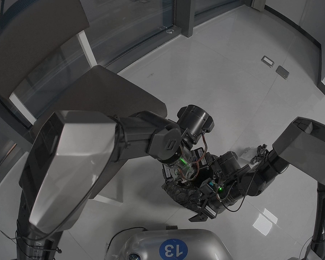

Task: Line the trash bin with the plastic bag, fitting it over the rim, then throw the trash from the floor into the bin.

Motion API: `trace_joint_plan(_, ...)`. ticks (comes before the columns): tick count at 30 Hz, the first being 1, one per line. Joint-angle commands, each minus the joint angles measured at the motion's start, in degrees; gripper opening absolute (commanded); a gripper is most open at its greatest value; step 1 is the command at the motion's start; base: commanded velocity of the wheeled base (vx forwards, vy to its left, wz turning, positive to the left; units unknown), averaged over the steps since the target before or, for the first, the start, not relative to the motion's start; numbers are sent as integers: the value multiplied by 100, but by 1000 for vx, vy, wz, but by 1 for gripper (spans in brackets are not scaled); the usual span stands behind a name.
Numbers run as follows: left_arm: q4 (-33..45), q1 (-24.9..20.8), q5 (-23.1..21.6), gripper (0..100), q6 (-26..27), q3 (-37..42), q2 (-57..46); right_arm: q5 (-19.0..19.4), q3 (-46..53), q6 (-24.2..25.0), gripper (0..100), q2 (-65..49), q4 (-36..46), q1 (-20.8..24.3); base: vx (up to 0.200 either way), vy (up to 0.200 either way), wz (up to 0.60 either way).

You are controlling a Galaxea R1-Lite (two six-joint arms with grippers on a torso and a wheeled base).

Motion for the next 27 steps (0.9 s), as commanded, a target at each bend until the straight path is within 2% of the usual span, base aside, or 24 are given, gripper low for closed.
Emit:
trace_joint_plan(1, 3, -2, 5, 100, 4, 3, 7, -26, -228, 1, 100, 253, -13, -134, 0, 0, 0)
trace_joint_plan(9, 3, -2, 23, 100, 13, 3, -28, -52, -544, -25, 100, 569, -13, -230, 0, 0, 0)
trace_joint_plan(18, -41, -37, 14, 100, 13, -50, -98, -43, -1133, -60, 100, 991, 66, -28, 0, 0, 0)
trace_joint_plan(24, -76, -72, 32, 100, -5, -68, -81, -26, -1414, -184, 100, 1044, 304, 130, 0, 0, 0)
trace_joint_plan(27, -84, -108, 41, 100, -5, -77, -89, -17, -1643, -131, 100, 1018, 708, 235, 0, 0, 0)
